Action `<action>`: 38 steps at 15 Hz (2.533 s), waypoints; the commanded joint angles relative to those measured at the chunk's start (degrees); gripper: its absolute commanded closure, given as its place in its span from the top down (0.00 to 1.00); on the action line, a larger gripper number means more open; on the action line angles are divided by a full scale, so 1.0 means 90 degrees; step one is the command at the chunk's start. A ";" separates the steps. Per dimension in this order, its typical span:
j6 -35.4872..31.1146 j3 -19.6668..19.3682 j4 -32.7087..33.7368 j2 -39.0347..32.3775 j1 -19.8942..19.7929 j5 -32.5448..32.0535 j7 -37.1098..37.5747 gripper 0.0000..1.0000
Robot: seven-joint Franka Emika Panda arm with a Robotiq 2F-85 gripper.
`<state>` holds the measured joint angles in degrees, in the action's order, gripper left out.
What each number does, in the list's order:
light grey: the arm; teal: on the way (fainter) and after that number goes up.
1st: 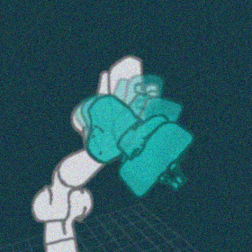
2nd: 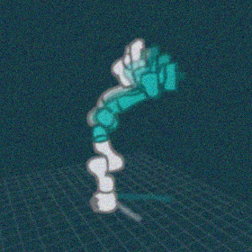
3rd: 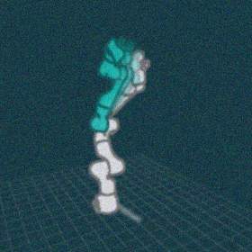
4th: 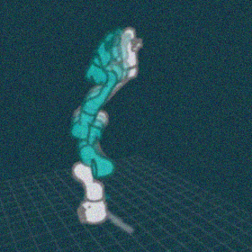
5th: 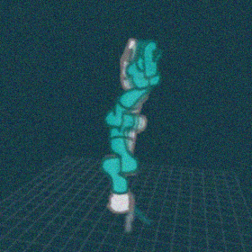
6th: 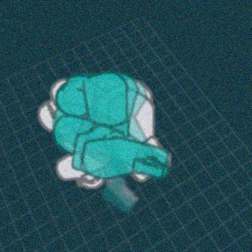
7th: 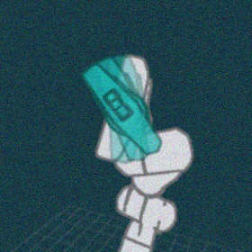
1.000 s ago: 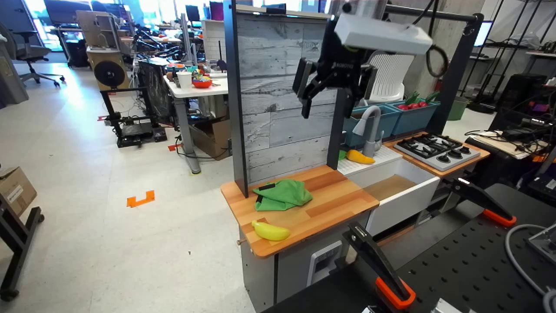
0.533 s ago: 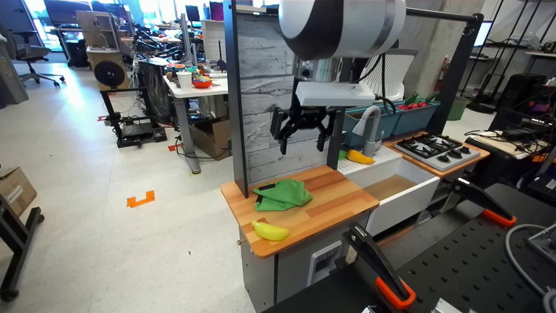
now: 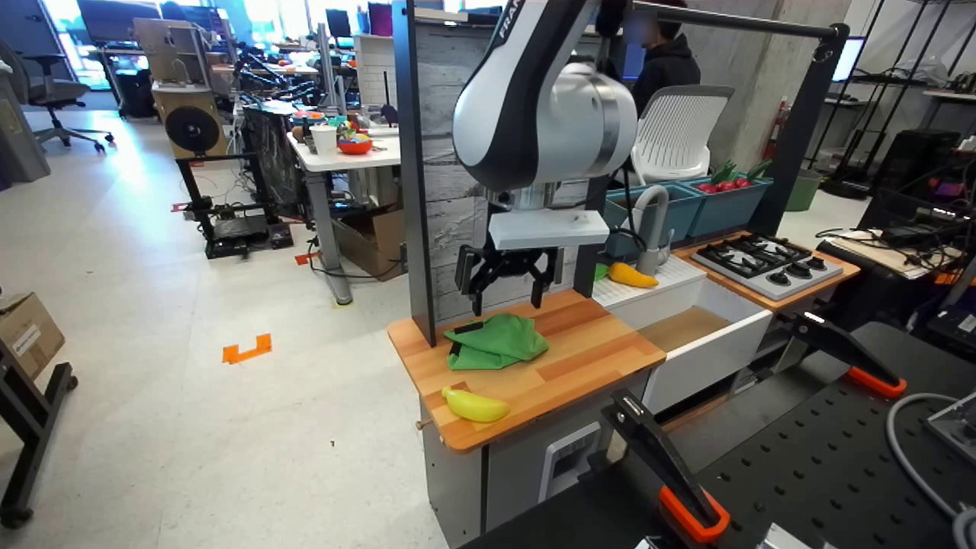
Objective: Slide the green towel to the right
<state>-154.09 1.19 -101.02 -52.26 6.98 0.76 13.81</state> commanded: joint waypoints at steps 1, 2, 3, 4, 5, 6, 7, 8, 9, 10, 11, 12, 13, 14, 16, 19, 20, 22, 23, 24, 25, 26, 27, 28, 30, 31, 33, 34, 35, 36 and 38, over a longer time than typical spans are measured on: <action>0.0605 0.0150 0.1208 -0.0855 -0.0171 0.0197 -0.0332 1.00; 0.0783 0.0206 0.1444 -0.1033 -0.0224 0.0209 -0.0430 1.00; 0.0902 0.0223 0.1667 -0.1201 -0.0243 0.0219 -0.0487 1.00; 0.0978 0.0209 0.1875 -0.1373 -0.0236 0.0232 -0.0499 1.00; 0.1037 0.0192 0.2071 -0.1529 -0.0228 0.0243 -0.0497 1.00; 0.1041 0.0142 0.2268 -0.1704 -0.0193 0.0231 -0.0448 1.00; 0.1018 0.0097 0.2446 -0.1872 -0.0163 0.0217 -0.0397 1.00; 0.1024 0.0079 0.2620 -0.2027 -0.0156 0.0208 -0.0387 1.00; 0.1045 0.0058 0.2801 -0.2194 -0.0149 0.0199 -0.0376 1.00; 0.1038 0.0030 0.2954 -0.2347 -0.0142 0.0188 -0.0363 1.00; 0.1043 0.0012 0.3107 -0.2494 -0.0141 0.0184 -0.0353 1.00; 0.1046 -0.0015 0.3242 -0.2627 -0.0131 0.0176 -0.0335 1.00; 0.1038 -0.0042 0.3371 -0.2760 -0.0126 0.0171 -0.0314 1.00; 0.1035 -0.0056 0.3462 -0.2848 -0.0133 0.0172 -0.0309 1.00; 0.1012 -0.0078 0.3581 -0.2959 -0.0164 0.0177 -0.0310 1.00; 0.1002 -0.0088 0.3694 -0.3087 -0.0288 0.0211 -0.0343 1.00; 0.0975 -0.0078 0.3681 -0.3101 -0.0353 0.0226 -0.0371 1.00; 0.0926 -0.0047 0.3651 -0.3102 -0.0509 0.0273 -0.0409 1.00; 0.0931 -0.0035 0.3612 -0.3081 -0.0590 0.0291 -0.0435 1.00; 0.0889 -0.0023 0.3565 -0.3068 -0.0678 0.0316 -0.0450 1.00; 0.0858 -0.0013 0.3485 -0.3030 -0.0820 0.0346 -0.0512 1.00; 0.0845 -0.0004 0.3473 -0.3032 -0.0920 0.0391 -0.0536 1.00; 0.0823 0.0007 0.3454 -0.3037 -0.1038 0.0442 -0.0578 1.00; 0.0790 0.0020 0.3427 -0.3044 -0.1149 0.0489 -0.0615 1.00; 0.0781 0.0048 0.3429 -0.3092 -0.1373 0.0616 -0.0710 1.00; 0.0769 0.0069 0.3429 -0.3119 -0.1488 0.0679 -0.0777 1.00; 0.0740 0.0081 0.3418 -0.3154 -0.1671 0.0800 -0.0862 1.00; 0.0731 0.0087 0.3406 -0.3155 -0.1740 0.0845 -0.0894 1.00; 0.0736 0.0094 0.3362 -0.3119 -0.1797 0.0887 -0.0921 1.00; 0.0751 0.0103 0.3364 -0.3108 -0.1836 0.0908 -0.0942 1.00; 0.0668 0.0176 0.3187 -0.2973 -0.1929 0.0895 -0.0977 1.00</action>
<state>-146.79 1.56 -71.12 -77.81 -8.42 8.15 7.11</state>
